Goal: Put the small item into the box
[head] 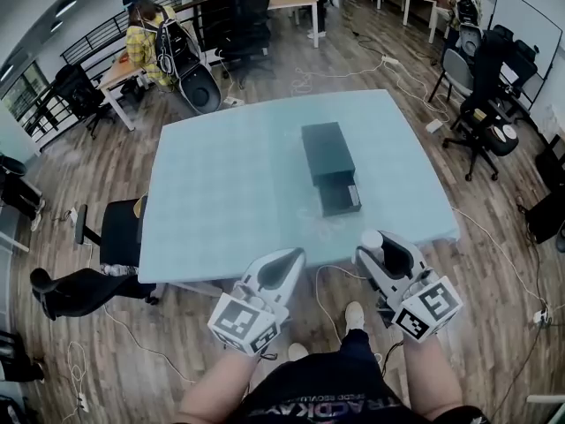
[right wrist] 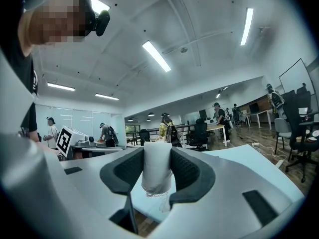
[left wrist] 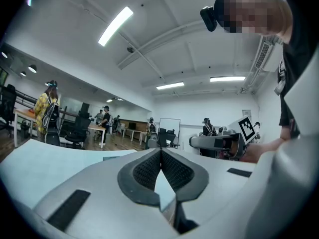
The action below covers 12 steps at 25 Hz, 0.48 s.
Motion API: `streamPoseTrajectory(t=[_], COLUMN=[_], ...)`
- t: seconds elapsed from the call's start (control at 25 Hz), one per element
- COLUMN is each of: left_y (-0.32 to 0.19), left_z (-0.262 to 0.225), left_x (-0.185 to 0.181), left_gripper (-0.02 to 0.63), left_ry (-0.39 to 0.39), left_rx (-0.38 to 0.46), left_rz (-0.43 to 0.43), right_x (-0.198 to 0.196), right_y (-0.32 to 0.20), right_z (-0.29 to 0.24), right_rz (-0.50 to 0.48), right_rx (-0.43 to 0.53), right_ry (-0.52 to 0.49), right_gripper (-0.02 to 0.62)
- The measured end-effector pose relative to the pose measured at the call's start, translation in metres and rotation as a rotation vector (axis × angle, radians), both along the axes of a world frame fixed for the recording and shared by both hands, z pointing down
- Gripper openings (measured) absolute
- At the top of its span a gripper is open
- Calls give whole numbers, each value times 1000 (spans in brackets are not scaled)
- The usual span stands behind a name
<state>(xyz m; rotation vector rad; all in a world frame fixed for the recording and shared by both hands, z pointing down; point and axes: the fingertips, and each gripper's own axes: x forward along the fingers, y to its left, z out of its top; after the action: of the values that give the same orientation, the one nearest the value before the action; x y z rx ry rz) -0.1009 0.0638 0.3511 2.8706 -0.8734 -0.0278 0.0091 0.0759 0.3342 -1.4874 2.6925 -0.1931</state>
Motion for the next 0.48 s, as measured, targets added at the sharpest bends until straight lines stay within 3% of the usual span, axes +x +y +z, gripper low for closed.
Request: streamPoseTrajectory(t=[0.48], left_y=[-38], left_z=[2], left_x=[26], left_gripper=[34], left_ry=[12], left_rx=[-16], left_rz=[-105], right_x=[28], right_y=[-52], right_z=[-2], right_rz=[-106], right_rx=[-3], right_ry=[41], right_gripper=[186])
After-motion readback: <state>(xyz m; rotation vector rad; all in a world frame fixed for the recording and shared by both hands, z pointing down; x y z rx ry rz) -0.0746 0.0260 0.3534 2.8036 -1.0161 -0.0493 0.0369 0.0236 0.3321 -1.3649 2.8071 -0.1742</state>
